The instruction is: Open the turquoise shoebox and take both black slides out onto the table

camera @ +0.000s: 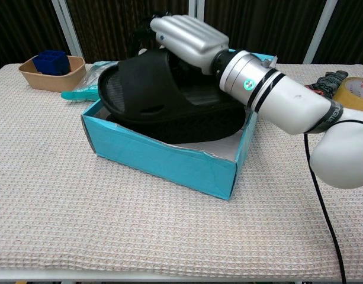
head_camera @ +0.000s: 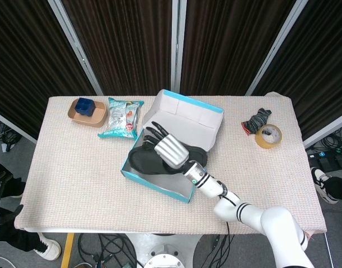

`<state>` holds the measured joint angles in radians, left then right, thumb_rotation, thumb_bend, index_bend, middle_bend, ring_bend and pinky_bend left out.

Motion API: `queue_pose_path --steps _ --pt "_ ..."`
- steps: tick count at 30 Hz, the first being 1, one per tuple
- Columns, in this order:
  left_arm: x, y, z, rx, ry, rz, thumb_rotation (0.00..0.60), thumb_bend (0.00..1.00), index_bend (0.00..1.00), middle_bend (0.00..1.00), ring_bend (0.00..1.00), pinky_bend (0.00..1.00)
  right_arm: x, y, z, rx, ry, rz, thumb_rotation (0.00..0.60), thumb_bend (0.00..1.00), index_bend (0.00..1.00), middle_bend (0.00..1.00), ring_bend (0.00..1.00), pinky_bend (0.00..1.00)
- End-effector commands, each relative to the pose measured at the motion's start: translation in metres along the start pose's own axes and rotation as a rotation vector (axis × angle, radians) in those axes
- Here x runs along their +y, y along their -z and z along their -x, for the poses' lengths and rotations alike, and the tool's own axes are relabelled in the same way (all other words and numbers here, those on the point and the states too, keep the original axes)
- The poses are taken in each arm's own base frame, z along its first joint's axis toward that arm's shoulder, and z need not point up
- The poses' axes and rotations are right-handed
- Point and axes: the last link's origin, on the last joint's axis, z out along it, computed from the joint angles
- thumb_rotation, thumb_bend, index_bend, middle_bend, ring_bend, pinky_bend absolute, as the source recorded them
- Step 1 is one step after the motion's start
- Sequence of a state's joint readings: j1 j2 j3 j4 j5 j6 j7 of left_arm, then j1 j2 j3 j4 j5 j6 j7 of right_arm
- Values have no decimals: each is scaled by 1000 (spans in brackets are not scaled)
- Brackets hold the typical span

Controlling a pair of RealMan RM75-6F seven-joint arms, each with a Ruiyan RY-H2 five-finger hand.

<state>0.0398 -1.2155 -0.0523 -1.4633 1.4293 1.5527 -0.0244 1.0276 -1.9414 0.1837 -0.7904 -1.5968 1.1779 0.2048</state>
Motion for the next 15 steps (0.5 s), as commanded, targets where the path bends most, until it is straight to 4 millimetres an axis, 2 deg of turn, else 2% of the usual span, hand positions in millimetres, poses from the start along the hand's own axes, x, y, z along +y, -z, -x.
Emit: queue_pose_path --steps 1,3,6,9,13,15 --pt "1 -1 -1 3 -1 5 600 159 184 111 13 84 21 11 -24 43 1 26 600 799 402 296 101 0" --pt "2 -2 -1 5 -1 9 600 158 184 110 13 84 35 23 -36 41 2 50 600 798 403 296 101 0" --pt "2 -4 -1 4 -4 13 600 158 184 110 13 84 59 53 -56 23 -12 114 600 796 402 296 101 0" --pt "4 -6 -2 2 -5 19 600 158 184 110 13 84 84 94 -78 -4 -14 202 600 792 403 290 101 0" --pt "7 -10 -4 8 -9 33 600 159 184 110 13 84 108 142 -92 -51 -30 310 600 782 399 280 101 0" --pt "9 -12 -5 13 -10 39 600 158 184 110 13 84 117 162 -94 -75 -42 359 600 740 381 272 87 0"
